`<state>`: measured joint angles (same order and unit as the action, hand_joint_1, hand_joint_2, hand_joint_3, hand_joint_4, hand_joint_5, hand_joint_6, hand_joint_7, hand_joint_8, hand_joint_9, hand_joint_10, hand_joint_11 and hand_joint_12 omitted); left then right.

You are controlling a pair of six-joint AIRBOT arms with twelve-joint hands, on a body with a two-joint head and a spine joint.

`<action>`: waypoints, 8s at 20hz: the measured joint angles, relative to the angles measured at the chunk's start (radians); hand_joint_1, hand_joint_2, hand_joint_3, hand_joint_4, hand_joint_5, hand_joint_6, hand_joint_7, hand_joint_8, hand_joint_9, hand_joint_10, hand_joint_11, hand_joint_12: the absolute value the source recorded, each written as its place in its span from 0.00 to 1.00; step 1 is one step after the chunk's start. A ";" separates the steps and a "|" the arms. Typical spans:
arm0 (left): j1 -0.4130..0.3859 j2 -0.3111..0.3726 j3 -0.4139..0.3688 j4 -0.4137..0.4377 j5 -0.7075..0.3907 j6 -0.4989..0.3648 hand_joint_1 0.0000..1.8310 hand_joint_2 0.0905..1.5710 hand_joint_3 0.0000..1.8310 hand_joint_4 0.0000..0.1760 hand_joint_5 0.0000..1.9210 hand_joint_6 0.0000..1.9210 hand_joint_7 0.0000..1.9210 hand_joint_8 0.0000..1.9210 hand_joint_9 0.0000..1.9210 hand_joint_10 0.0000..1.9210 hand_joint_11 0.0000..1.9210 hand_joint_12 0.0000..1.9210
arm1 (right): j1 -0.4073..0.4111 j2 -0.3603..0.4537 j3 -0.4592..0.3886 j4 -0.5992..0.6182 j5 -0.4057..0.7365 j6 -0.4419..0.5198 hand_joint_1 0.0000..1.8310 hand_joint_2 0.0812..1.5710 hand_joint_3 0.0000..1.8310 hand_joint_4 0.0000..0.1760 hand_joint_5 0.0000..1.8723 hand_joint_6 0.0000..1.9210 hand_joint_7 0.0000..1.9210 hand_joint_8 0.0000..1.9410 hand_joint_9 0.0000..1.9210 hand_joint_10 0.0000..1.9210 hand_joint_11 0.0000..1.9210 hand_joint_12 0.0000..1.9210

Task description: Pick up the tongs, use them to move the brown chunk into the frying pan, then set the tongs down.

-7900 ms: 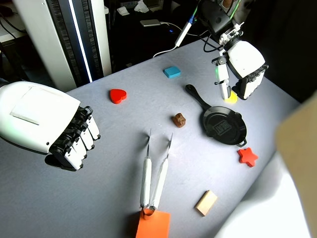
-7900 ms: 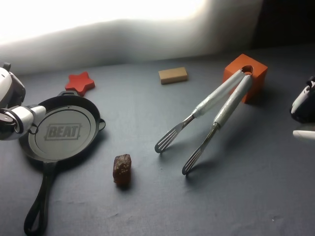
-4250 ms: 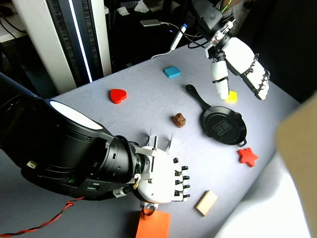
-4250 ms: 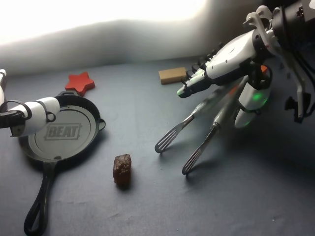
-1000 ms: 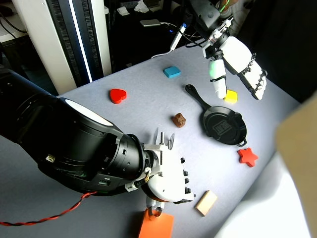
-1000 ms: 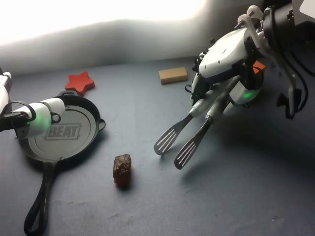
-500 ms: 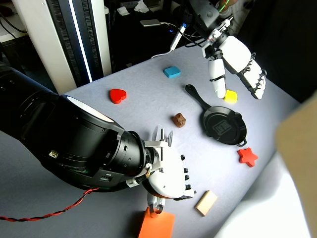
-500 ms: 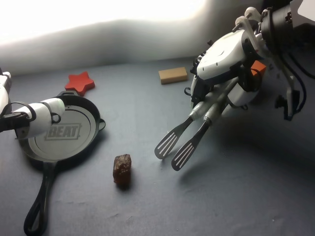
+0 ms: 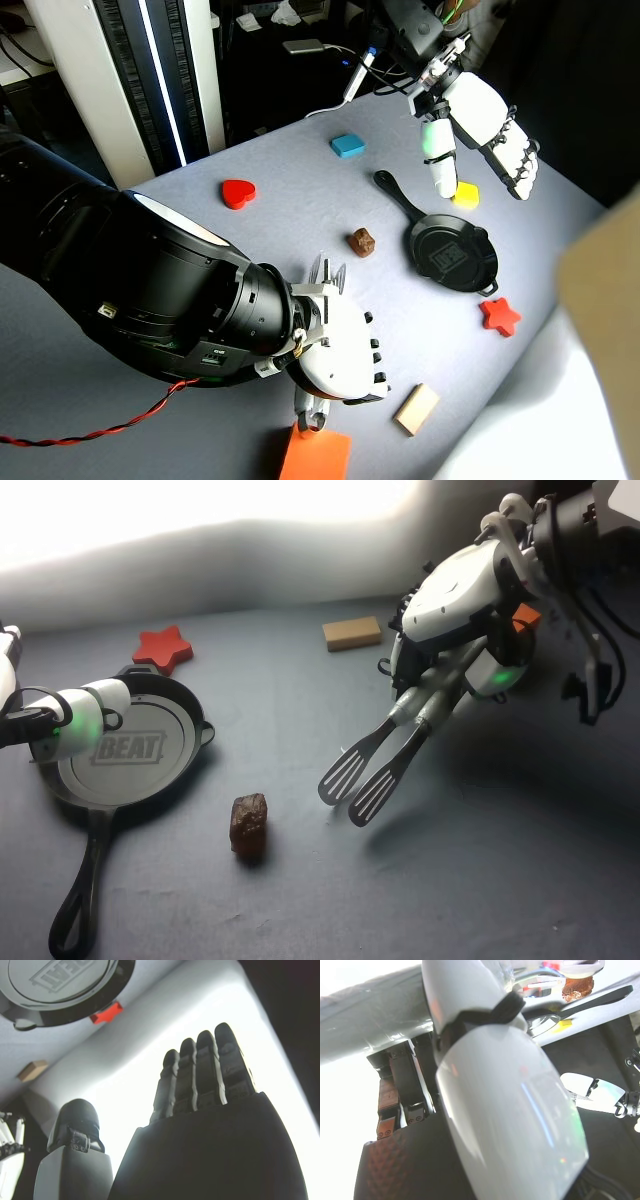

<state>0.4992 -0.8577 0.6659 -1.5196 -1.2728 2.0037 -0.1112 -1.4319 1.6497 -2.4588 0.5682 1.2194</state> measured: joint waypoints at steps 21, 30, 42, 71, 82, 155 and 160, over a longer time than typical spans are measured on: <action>-0.003 0.000 -0.001 -0.001 -0.004 -0.005 0.00 0.74 0.00 0.00 0.02 0.00 0.04 0.00 0.03 0.00 0.00 0.08 | 0.053 0.122 -0.298 -0.407 -0.148 0.356 0.59 0.76 0.00 0.00 0.41 0.06 0.44 0.01 0.32 0.23 0.10 0.75; 0.007 0.000 0.010 -0.003 -0.008 -0.019 0.00 0.74 0.00 0.00 0.02 0.00 0.04 0.00 0.03 0.00 0.00 0.10 | 0.065 0.126 -0.364 -0.519 -0.214 0.525 0.60 0.75 0.00 0.00 0.41 0.06 0.44 0.00 0.32 0.23 0.09 0.75; 0.000 0.000 0.009 -0.004 -0.021 -0.021 0.00 0.74 0.00 0.00 0.03 0.00 0.04 0.00 0.03 0.00 0.00 0.07 | 0.062 0.182 -0.434 -0.519 -0.278 0.519 0.59 0.75 0.00 0.00 0.42 0.05 0.45 0.00 0.33 0.22 0.10 0.75; -0.002 0.000 0.009 -0.006 -0.028 -0.019 0.00 0.74 0.00 0.00 0.03 0.00 0.04 0.00 0.03 0.00 0.00 0.09 | 0.006 0.254 -0.522 -0.519 -0.468 0.582 0.59 0.75 0.00 0.00 0.43 0.04 0.46 0.00 0.35 0.20 0.10 0.74; -0.006 0.000 0.009 -0.006 -0.031 -0.016 0.00 0.74 0.00 0.00 0.02 0.00 0.04 0.00 0.03 0.00 0.00 0.10 | 0.002 0.278 -0.550 -0.519 -0.525 0.549 0.60 0.73 0.00 0.00 0.43 0.03 0.46 0.00 0.35 0.19 0.11 0.74; 0.031 0.002 0.044 -0.008 -0.018 -0.063 0.00 0.74 0.00 0.05 0.03 0.00 0.04 0.00 0.04 0.00 0.00 0.12 | -0.143 0.216 -0.774 0.696 -1.030 -0.493 0.57 0.74 0.00 0.00 0.41 0.01 0.43 0.00 0.32 0.20 0.07 0.76; 0.031 0.002 0.044 -0.008 -0.018 -0.063 0.00 0.74 0.00 0.01 0.02 0.00 0.04 0.00 0.03 0.00 0.00 0.10 | -0.151 0.208 -0.763 0.699 -1.024 -0.493 0.58 0.75 0.00 0.00 0.42 0.02 0.43 0.00 0.32 0.22 0.08 0.76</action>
<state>0.5297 -0.8562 0.7101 -1.5276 -1.2903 1.9404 -0.2619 -1.2240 0.8864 -1.7596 -0.4557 0.7265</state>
